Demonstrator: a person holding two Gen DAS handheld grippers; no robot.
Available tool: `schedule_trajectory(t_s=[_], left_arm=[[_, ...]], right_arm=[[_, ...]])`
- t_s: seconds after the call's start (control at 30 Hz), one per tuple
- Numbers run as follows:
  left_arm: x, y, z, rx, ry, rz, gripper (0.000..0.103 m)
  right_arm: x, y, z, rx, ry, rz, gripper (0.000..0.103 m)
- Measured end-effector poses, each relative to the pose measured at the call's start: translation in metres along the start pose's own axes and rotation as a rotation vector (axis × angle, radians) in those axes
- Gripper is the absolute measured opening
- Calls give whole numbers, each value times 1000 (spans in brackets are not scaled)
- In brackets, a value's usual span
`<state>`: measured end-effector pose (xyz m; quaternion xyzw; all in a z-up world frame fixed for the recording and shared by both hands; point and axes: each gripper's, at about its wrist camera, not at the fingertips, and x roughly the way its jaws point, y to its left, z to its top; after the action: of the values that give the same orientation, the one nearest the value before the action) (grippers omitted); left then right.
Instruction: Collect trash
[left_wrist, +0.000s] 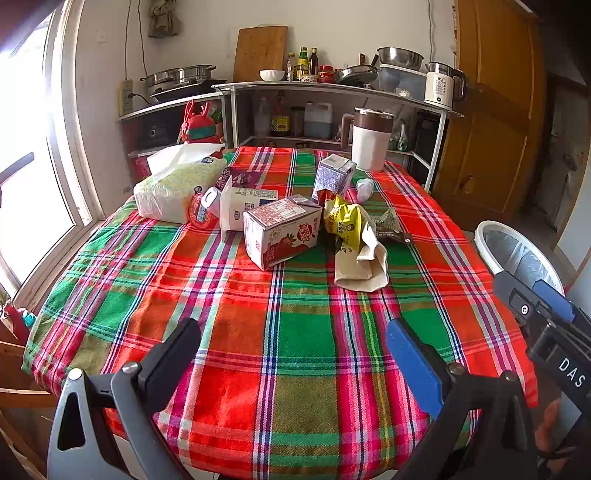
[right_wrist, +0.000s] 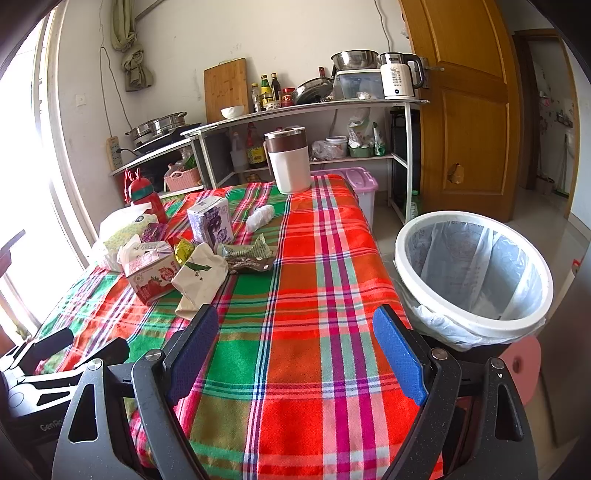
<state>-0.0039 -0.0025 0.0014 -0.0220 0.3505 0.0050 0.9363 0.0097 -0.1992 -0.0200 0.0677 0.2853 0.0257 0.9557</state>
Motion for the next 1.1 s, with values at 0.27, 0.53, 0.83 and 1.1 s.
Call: schedule_trajectory(t_s=[0.27,0.53,0.83,1.1], left_arm=[[6,6,2,-5,9,-5,102],[12,43,5,-58,19,-22,102],[27,74,13,-64,39,-19,102],[42,85,20,-90,72,-49,101]], right_arm=[[6,4,0,-9,13,9,86],[25,21,2,-37,49,79,86],[58,56,9,-76,121,211,86],[90,76,15,-91,185,215,63]])
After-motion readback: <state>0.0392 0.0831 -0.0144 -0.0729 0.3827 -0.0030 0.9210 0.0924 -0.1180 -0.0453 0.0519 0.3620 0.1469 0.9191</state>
